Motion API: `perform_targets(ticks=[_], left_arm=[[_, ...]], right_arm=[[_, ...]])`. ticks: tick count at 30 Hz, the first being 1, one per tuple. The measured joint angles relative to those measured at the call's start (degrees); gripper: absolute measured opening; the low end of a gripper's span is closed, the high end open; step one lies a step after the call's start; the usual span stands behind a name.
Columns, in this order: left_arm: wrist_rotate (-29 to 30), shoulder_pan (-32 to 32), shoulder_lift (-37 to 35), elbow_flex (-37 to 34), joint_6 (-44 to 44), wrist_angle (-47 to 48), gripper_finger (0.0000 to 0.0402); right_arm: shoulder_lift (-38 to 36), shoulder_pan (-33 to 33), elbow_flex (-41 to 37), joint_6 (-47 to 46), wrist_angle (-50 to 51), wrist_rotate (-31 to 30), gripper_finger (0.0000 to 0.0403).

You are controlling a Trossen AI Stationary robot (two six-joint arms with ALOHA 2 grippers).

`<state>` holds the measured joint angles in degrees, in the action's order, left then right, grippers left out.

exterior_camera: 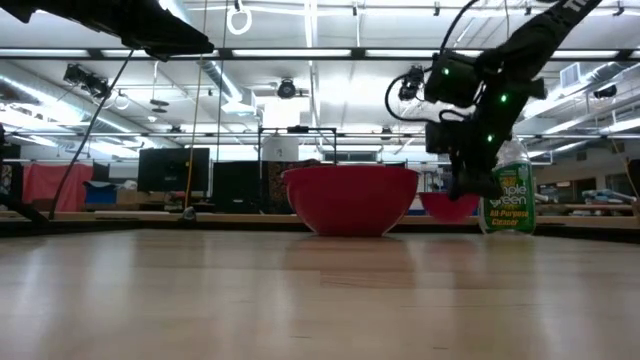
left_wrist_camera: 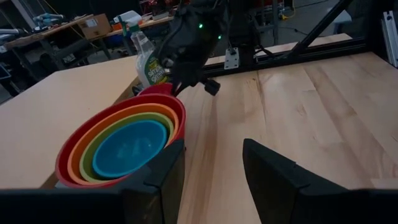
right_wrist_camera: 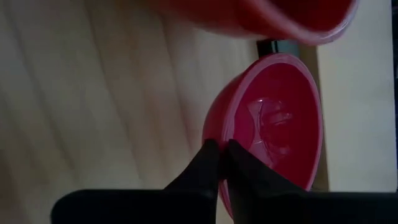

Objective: Nest bowls inside each other
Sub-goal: Stack the small red bowl on top of the small blue bowl

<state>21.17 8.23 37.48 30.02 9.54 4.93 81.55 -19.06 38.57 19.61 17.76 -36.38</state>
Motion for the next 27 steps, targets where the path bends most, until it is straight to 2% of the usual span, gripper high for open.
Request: perform_targets(ticks=[4,9,14,18,22,27], left_arm=[[0.0,0.0,0.0,0.0,-0.2,-0.3,0.0165],[0.0,0.0,0.0,0.0,-0.5,-1.0,0.0165],[0.0,0.0,0.0,0.0,-0.7,-1.7,0.0165],[0.0,0.0,0.0,0.0,-1.3,-2.9,0.0165],[0.0,0.0,0.0,0.0,-1.4,-3.5,0.0165],[0.0,0.0,0.0,0.0,-1.4,-3.5,0.0165]], right_arm=[[-1.9,2.8,5.1,-4.6,9.7,-0.8,0.0021],[-2.0,6.5,16.0,-13.4,24.9,-7.2,0.0021],[-1.1,10.0,26.2,-17.7,29.6,-10.4,0.0021],[3.4,13.0,33.1,-14.1,25.8,-7.0,0.0021],[11.9,15.2,40.1,-11.6,22.2,-5.1,0.0020],[22.8,13.0,48.2,-11.5,22.8,3.2,0.0020]])
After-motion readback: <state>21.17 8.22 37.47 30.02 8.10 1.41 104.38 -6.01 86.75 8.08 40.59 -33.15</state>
